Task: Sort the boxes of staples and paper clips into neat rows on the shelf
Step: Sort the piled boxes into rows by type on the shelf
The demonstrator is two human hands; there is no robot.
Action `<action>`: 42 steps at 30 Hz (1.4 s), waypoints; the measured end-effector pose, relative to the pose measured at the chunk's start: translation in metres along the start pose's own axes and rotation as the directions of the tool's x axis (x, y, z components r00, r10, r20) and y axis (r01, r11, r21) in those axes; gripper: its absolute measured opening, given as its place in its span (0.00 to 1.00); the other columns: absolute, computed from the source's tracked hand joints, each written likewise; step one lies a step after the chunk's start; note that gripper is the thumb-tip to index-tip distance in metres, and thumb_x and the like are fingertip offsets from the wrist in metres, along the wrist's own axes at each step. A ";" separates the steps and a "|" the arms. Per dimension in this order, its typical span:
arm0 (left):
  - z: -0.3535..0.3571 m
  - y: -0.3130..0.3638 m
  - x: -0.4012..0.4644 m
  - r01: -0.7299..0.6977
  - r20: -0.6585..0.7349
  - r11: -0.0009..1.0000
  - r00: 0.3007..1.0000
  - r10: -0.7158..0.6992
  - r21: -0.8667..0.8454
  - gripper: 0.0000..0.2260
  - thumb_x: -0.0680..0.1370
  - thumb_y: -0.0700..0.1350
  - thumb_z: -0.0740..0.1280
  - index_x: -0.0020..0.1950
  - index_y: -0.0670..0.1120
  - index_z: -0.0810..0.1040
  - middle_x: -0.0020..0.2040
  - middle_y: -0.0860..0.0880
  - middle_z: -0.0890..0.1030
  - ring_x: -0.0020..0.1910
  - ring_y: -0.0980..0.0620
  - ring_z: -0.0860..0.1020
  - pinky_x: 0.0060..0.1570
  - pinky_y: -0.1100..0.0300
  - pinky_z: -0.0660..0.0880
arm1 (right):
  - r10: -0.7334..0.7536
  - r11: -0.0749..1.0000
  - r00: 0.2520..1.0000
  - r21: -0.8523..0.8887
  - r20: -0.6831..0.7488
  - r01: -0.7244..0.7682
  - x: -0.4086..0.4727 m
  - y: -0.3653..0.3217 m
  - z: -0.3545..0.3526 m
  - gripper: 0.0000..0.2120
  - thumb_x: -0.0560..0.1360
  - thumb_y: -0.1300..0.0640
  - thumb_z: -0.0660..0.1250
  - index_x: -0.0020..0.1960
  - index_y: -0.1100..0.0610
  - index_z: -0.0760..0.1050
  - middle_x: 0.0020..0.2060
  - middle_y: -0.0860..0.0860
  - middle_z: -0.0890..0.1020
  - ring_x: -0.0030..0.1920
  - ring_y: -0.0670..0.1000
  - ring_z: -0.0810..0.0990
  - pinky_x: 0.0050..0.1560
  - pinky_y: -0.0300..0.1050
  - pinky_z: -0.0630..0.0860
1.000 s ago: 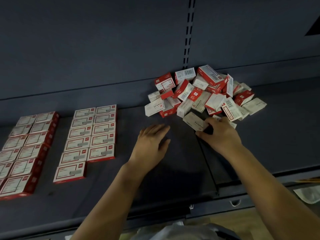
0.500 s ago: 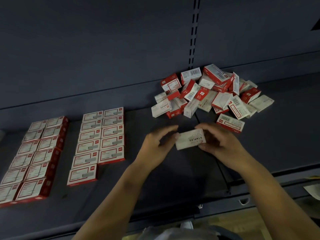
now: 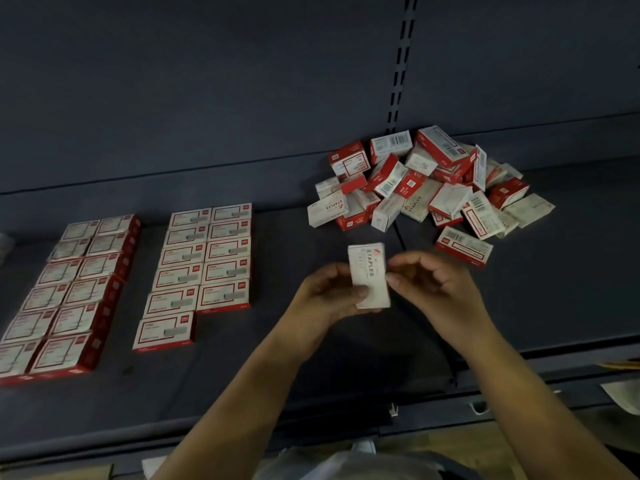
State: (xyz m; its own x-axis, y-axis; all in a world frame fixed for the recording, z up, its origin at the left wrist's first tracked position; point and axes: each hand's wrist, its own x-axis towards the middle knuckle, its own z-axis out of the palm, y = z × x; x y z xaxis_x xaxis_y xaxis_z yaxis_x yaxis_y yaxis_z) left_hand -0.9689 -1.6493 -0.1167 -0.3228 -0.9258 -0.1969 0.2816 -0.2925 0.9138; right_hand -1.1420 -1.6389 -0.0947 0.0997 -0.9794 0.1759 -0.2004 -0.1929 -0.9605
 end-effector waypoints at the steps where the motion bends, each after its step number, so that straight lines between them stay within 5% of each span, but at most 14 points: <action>1: 0.001 -0.003 0.000 -0.001 -0.030 0.998 1.000 -0.001 -0.069 0.21 0.68 0.36 0.67 0.59 0.32 0.72 0.54 0.38 0.80 0.51 0.42 0.80 0.47 0.53 0.79 | -0.010 1.000 0.999 0.012 0.039 0.009 -0.002 0.000 0.003 0.13 0.70 0.68 0.70 0.48 0.52 0.77 0.41 0.44 0.82 0.43 0.39 0.79 0.41 0.30 0.74; 4: -0.001 -0.006 0.000 -0.036 -0.099 0.988 0.995 0.021 -0.153 0.23 0.69 0.37 0.67 0.63 0.34 0.70 0.57 0.35 0.78 0.56 0.39 0.78 0.56 0.49 0.76 | -0.084 0.987 0.987 -0.125 0.137 0.101 -0.005 0.005 0.013 0.21 0.68 0.62 0.73 0.58 0.51 0.73 0.50 0.44 0.77 0.49 0.39 0.77 0.47 0.28 0.72; 7: -0.005 -0.007 -0.004 -0.087 -0.138 0.976 0.989 0.059 -0.202 0.20 0.70 0.37 0.66 0.61 0.35 0.73 0.55 0.37 0.79 0.55 0.40 0.79 0.53 0.53 0.77 | -0.154 0.926 0.978 -0.326 0.139 0.192 -0.003 0.013 0.027 0.28 0.66 0.55 0.75 0.63 0.52 0.70 0.53 0.42 0.72 0.53 0.38 0.72 0.52 0.25 0.68; 11: -0.013 -0.002 -0.014 -0.074 -0.150 0.973 0.988 0.041 -0.219 0.20 0.69 0.38 0.68 0.61 0.36 0.73 0.54 0.39 0.80 0.52 0.45 0.80 0.47 0.58 0.78 | -0.292 0.801 0.948 -0.510 0.124 0.313 0.006 0.014 0.043 0.25 0.66 0.48 0.70 0.59 0.57 0.70 0.52 0.53 0.76 0.53 0.49 0.75 0.51 0.37 0.73; 16: -0.046 0.020 -0.033 -0.124 -0.173 0.992 0.978 0.118 -0.029 0.19 0.65 0.36 0.69 0.56 0.38 0.73 0.47 0.46 0.83 0.50 0.48 0.81 0.49 0.57 0.78 | -0.293 0.802 0.929 -0.471 0.227 0.368 0.016 -0.002 0.062 0.23 0.67 0.47 0.66 0.55 0.63 0.76 0.50 0.51 0.76 0.52 0.46 0.73 0.55 0.27 0.65; 20: -0.087 0.047 -0.060 -0.238 -0.098 0.945 0.959 0.265 0.225 0.25 0.66 0.32 0.71 0.61 0.44 0.70 0.46 0.49 0.82 0.49 0.52 0.80 0.46 0.61 0.77 | -0.265 0.835 0.894 -0.379 0.361 0.400 0.025 -0.016 0.087 0.23 0.67 0.47 0.67 0.57 0.60 0.76 0.50 0.46 0.74 0.52 0.47 0.74 0.53 0.30 0.68; 25: -0.141 0.074 -0.092 -0.273 -0.029 0.768 0.935 0.354 0.579 0.22 0.68 0.35 0.73 0.58 0.47 0.73 0.54 0.51 0.79 0.55 0.57 0.78 0.51 0.64 0.76 | -0.229 0.853 0.862 -0.333 0.452 0.402 0.035 -0.037 0.138 0.26 0.67 0.44 0.66 0.60 0.56 0.75 0.52 0.42 0.74 0.56 0.47 0.73 0.55 0.31 0.68; 29: -0.189 0.093 -0.115 -0.277 0.050 0.430 0.882 0.469 0.859 0.21 0.67 0.43 0.76 0.57 0.52 0.75 0.54 0.61 0.73 0.56 0.66 0.72 0.53 0.70 0.72 | -0.187 0.867 0.854 -0.328 0.486 0.376 0.041 -0.051 0.190 0.26 0.66 0.47 0.69 0.62 0.57 0.74 0.53 0.39 0.71 0.58 0.43 0.70 0.58 0.30 0.66; 32: -0.224 0.102 -0.134 -0.233 0.068 0.261 0.853 0.518 0.937 0.22 0.66 0.49 0.73 0.59 0.45 0.78 0.56 0.56 0.72 0.57 0.58 0.73 0.55 0.65 0.72 | -0.189 0.863 0.836 -0.319 0.515 0.391 0.042 -0.058 0.231 0.26 0.67 0.51 0.69 0.63 0.59 0.73 0.52 0.42 0.71 0.57 0.44 0.69 0.58 0.29 0.65; 42: -0.337 0.123 -0.194 -0.110 -0.020 0.181 0.804 0.595 0.977 0.21 0.67 0.42 0.76 0.59 0.44 0.79 0.52 0.57 0.74 0.55 0.52 0.74 0.52 0.64 0.68 | -0.220 0.774 0.823 -0.420 0.523 0.474 0.045 -0.088 0.350 0.29 0.71 0.56 0.71 0.70 0.56 0.66 0.60 0.47 0.71 0.62 0.43 0.64 0.63 0.35 0.58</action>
State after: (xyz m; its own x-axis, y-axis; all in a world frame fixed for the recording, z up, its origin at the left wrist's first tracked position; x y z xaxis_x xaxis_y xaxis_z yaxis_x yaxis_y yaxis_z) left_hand -0.5668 -1.5864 -0.0855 -0.0736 -0.9228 0.3782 -0.7966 0.2826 0.5345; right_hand -0.7792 -1.6447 -0.0779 0.6362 -0.7322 0.2431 -0.5173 -0.6387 -0.5696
